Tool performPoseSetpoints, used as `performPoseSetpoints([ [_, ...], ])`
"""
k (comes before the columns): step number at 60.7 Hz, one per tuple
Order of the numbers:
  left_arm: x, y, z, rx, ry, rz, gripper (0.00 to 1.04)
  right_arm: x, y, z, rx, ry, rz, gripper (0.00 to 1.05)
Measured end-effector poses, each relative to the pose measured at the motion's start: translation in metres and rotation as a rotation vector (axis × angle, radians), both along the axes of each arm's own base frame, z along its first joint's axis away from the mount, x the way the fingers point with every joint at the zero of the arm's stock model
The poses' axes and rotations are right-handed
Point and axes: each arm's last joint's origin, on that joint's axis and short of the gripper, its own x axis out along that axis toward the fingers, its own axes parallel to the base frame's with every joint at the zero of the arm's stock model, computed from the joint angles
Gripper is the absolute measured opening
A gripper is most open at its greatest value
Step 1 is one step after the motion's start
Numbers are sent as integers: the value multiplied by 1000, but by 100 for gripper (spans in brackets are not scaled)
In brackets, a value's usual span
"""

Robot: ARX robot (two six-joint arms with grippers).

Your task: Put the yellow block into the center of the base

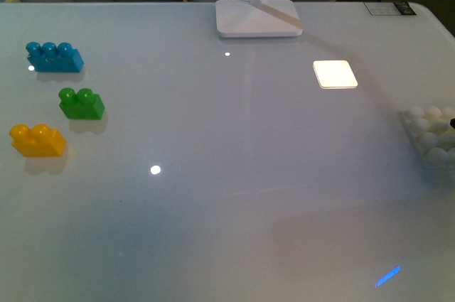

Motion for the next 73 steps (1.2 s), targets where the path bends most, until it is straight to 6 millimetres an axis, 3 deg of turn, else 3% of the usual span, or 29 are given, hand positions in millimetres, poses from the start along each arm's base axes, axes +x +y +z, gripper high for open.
performPoseSetpoints([
  [13, 0, 0, 0, 0, 0, 0, 97, -1, 10, -5, -22, 25, 18, 96],
  [38, 0, 0, 0, 0, 0, 0, 97, -25, 62, -8, -18, 117, 89, 96],
  [59, 0, 0, 0, 0, 0, 0, 97, -27, 114, 1, -51, 236, 105, 96],
  [73, 0, 0, 0, 0, 0, 0, 97, -13, 168, 7, -91, 292, 94, 96],
])
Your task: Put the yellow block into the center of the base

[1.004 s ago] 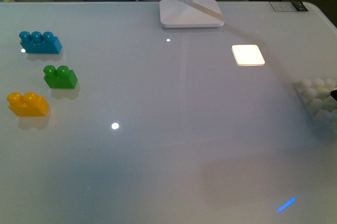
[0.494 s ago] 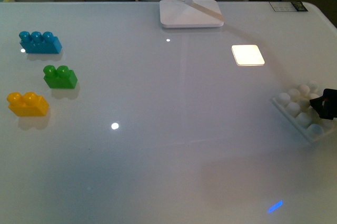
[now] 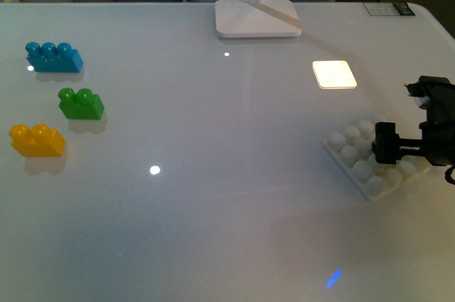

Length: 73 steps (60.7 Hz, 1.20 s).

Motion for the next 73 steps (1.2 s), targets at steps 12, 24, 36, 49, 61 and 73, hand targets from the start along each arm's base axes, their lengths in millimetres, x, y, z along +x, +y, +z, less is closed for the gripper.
performPoseSetpoints([
  [12, 0, 0, 0, 0, 0, 0, 97, 14, 44, 1, 41, 20, -40, 96],
  [24, 0, 0, 0, 0, 0, 0, 97, 25, 92, -2, 93, 47, -89, 96],
  [36, 0, 0, 0, 0, 0, 0, 97, 35, 145, -1, 111, 69, -94, 96],
  [49, 0, 0, 0, 0, 0, 0, 97, 50, 202, 4, 175, 104, -125, 96],
  [61, 0, 0, 0, 0, 0, 0, 97, 64, 249, 7, 261, 128, -163, 96],
  [73, 0, 0, 0, 0, 0, 0, 97, 75, 287, 9, 301, 147, -180, 96],
])
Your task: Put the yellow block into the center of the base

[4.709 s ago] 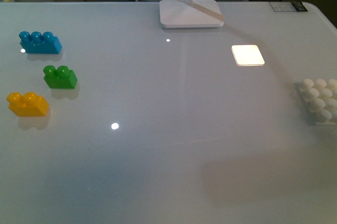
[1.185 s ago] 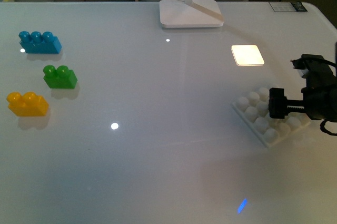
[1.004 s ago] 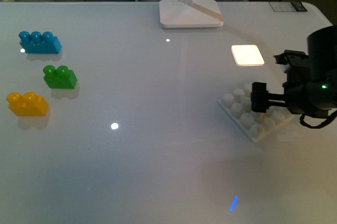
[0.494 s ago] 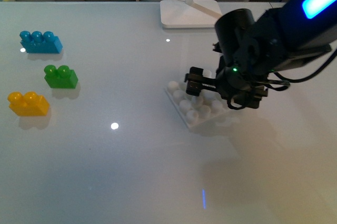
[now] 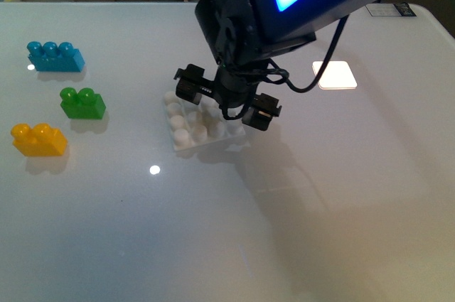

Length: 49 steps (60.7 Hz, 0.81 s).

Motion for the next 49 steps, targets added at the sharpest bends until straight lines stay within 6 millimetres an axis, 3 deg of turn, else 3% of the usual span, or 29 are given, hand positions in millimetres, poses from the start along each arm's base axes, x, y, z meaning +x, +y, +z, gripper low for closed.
performPoseSetpoints([
  [25, 0, 0, 0, 0, 0, 0, 97, 3, 43, 0, 92, 16, -13, 96],
  [49, 0, 0, 0, 0, 0, 0, 97, 1, 32, 3, 125, -13, -46, 96],
])
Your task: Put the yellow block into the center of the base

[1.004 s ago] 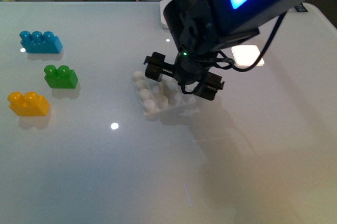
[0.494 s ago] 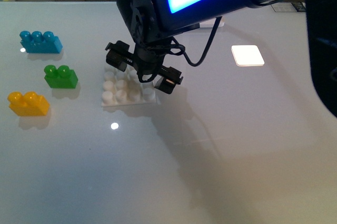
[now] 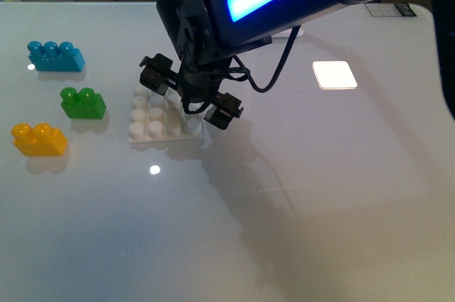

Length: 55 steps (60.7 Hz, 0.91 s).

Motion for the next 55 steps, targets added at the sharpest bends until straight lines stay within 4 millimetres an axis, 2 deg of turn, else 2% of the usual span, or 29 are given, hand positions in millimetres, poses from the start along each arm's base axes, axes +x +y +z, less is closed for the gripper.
performPoseSetpoints([
  [4, 0, 0, 0, 0, 0, 0, 97, -1, -4, 2, 2, -12, -10, 96],
  [14, 0, 0, 0, 0, 0, 0, 97, -21, -19, 5, -22, -6, -30, 96],
  [28, 0, 0, 0, 0, 0, 0, 97, -24, -29, 10, -11, -55, -44, 96],
  [44, 0, 0, 0, 0, 0, 0, 97, -29, -44, 50, 42, -182, -58, 96],
  [55, 0, 0, 0, 0, 0, 0, 97, -47, -71, 89, 79, -303, -63, 96],
])
